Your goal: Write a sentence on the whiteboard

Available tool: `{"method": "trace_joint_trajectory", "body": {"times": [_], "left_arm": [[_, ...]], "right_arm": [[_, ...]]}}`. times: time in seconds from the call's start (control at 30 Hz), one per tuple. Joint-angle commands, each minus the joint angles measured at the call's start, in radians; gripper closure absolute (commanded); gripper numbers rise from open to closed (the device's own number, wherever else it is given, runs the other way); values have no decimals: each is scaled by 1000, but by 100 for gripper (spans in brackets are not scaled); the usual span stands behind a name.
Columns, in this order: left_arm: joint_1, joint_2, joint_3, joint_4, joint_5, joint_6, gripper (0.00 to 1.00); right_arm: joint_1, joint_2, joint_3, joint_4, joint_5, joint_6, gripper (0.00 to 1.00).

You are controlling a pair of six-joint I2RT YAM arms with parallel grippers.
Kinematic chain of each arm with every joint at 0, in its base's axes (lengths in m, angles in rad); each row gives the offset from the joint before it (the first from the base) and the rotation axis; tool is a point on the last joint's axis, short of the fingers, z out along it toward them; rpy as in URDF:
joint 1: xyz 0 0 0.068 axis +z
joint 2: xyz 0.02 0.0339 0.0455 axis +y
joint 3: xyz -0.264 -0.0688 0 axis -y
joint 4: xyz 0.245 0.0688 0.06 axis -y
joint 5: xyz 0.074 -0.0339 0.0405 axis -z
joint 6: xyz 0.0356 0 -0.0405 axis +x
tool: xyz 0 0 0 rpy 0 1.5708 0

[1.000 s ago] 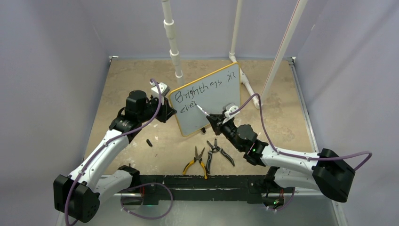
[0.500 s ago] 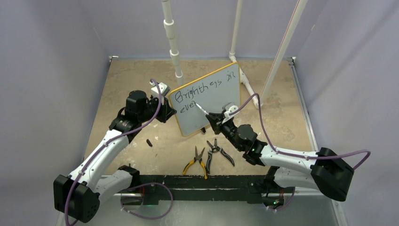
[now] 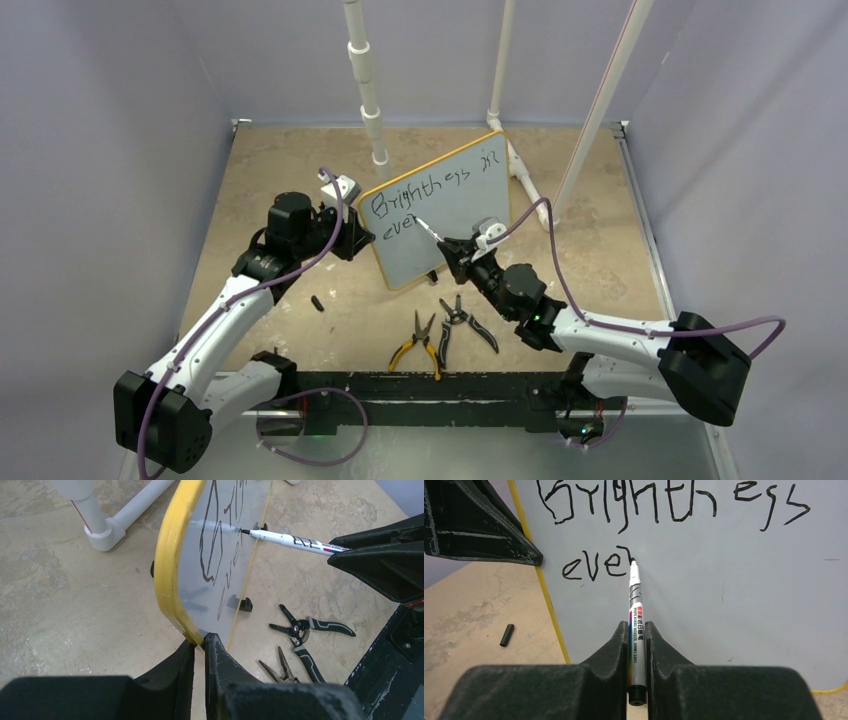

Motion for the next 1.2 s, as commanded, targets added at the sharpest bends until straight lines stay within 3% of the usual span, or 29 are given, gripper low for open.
{"method": "trace_joint_trajectory", "body": {"times": [0.0,0.67,1.17], "left_arm": [[1,-20,-4,18,18,22,100],[1,-18,-5,19,20,23,100],[1,-16,-4,19,23,23,100]], "right_arm": [[-5,-1,43,42,69,-7,100],[-5,-72,-12,87,50,-29,100],[-5,7,34,46,66,-21,100]]}}
